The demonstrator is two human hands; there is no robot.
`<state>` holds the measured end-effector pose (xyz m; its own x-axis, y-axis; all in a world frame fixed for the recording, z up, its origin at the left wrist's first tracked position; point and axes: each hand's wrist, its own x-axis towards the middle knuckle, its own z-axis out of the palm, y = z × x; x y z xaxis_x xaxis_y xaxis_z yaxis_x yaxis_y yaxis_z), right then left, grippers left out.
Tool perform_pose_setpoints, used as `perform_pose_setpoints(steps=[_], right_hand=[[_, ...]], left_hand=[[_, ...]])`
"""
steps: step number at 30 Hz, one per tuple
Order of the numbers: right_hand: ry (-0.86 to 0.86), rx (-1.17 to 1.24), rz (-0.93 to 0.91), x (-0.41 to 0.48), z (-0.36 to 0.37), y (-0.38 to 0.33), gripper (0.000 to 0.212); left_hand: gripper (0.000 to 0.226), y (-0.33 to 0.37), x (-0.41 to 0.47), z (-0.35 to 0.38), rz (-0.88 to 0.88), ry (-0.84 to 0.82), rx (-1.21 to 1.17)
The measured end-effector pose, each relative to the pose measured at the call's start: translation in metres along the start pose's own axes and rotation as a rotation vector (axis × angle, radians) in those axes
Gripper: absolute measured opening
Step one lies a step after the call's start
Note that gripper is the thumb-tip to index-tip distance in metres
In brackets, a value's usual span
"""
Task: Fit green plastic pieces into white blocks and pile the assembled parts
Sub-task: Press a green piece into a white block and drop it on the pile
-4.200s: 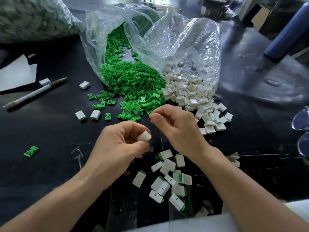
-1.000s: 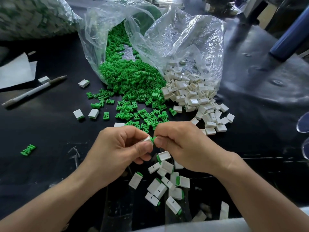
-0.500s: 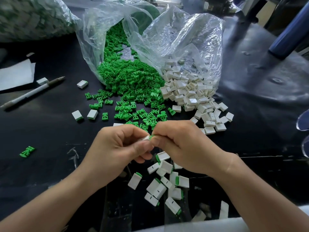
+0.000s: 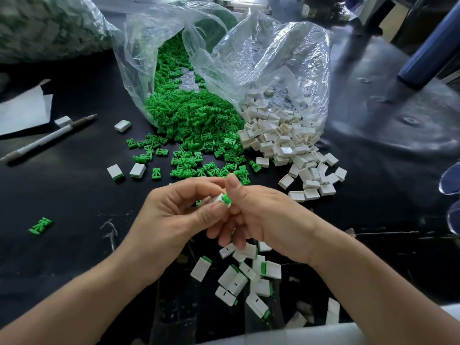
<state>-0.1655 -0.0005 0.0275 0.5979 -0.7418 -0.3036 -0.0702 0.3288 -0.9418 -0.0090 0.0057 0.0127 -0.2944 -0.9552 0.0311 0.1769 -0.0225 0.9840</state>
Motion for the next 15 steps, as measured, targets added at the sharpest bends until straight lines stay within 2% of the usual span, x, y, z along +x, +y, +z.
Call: perform_pose_setpoints(steps=[6, 10, 13, 15], right_hand=[[-0.022, 0.013, 0.005, -0.0006, 0.0044, -0.0006, 0.059], [0.026, -0.093, 0.015, -0.001, 0.0089, 0.0005, 0.07], [0.038, -0.099, 0.028, -0.001, 0.0093, 0.0002, 0.079], [0.046, -0.073, 0.028, -0.0014, 0.0099, -0.0006, 0.077]], left_hand=[[0.034, 0.0007, -0.0023, 0.0045, 0.023, -0.038, -0.082], [0.029, 0.003, -0.003, 0.0058, 0.07, -0.066, -0.023], [0.028, 0.0024, -0.0021, 0.0042, 0.062, -0.041, -0.012], [0.028, 0.0025, -0.0026, 0.0045, 0.073, -0.022, 0.002]])
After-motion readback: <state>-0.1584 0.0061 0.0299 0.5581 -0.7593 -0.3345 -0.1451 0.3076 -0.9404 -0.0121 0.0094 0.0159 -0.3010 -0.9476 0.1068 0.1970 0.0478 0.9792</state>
